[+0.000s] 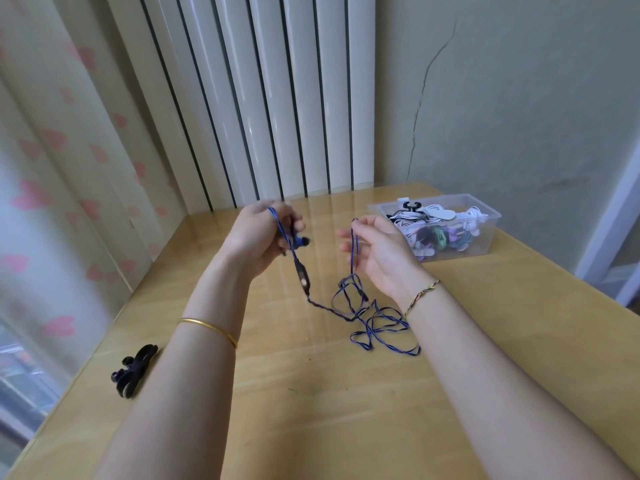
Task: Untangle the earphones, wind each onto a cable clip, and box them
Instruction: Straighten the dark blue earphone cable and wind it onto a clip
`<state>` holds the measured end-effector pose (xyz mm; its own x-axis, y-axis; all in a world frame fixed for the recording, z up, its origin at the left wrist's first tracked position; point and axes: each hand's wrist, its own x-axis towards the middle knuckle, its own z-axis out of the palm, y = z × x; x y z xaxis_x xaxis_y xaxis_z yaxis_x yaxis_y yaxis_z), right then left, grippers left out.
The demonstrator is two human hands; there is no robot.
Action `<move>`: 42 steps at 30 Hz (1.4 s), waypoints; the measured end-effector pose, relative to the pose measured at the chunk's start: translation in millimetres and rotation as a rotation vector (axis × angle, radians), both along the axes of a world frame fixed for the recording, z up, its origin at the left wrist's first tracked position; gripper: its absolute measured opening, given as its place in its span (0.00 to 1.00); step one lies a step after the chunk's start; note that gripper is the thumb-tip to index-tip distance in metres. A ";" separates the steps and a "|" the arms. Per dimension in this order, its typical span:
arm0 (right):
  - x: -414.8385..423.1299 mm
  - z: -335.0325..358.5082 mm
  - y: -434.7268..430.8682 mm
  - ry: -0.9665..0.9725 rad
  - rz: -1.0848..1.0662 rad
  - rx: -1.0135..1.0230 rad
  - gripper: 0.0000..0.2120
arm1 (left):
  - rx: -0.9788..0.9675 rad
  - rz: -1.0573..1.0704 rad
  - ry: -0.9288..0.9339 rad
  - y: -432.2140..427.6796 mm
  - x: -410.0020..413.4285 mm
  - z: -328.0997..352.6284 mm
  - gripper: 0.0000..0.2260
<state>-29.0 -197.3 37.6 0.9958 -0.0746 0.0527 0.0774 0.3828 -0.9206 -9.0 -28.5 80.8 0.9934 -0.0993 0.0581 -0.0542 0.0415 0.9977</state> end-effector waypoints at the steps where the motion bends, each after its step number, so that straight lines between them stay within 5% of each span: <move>1: 2.2 1.3 -3.3 -0.026 -0.022 -0.053 0.07 | 0.188 0.085 -0.016 1.7 2.6 -5.4 0.07; 4: 6.8 8.6 -11.4 -0.097 -0.078 -0.262 0.07 | 0.812 0.105 0.004 3.4 8.8 -24.3 0.08; 7: 7.4 18.2 -14.7 -0.163 -0.092 -0.433 0.07 | 1.347 -0.156 0.026 2.7 14.9 -39.5 0.10; 11: 5.8 30.7 -17.4 -0.230 -0.149 -0.538 0.09 | 1.626 -0.389 0.039 -5.5 6.8 -33.4 0.06; 20: 0.7 44.8 -20.9 -0.212 -0.144 -0.525 0.08 | 1.383 -0.239 0.149 -16.2 -8.1 0.1 0.16; 23: -1.5 47.9 -18.3 -0.238 -0.123 -0.544 0.08 | 1.291 -0.191 -0.026 -27.2 -7.7 5.4 0.13; 28: -4.0 54.3 -15.7 -0.277 0.038 -0.340 0.07 | 0.782 -0.416 -0.173 -45.1 -8.5 -11.0 0.23; 32: -6.9 57.7 -18.1 -0.267 0.140 -0.058 0.08 | 0.465 -0.576 -0.057 -50.0 -11.8 -25.0 0.10; 37: -4.4 51.0 -36.8 -0.211 0.020 0.046 0.08 | 0.504 -0.376 -0.095 -49.4 -7.4 -19.6 0.08; 42: 0.5 19.3 -46.2 0.004 -0.069 -0.087 0.06 | 0.668 -0.076 -0.337 -47.4 -1.9 -9.2 0.07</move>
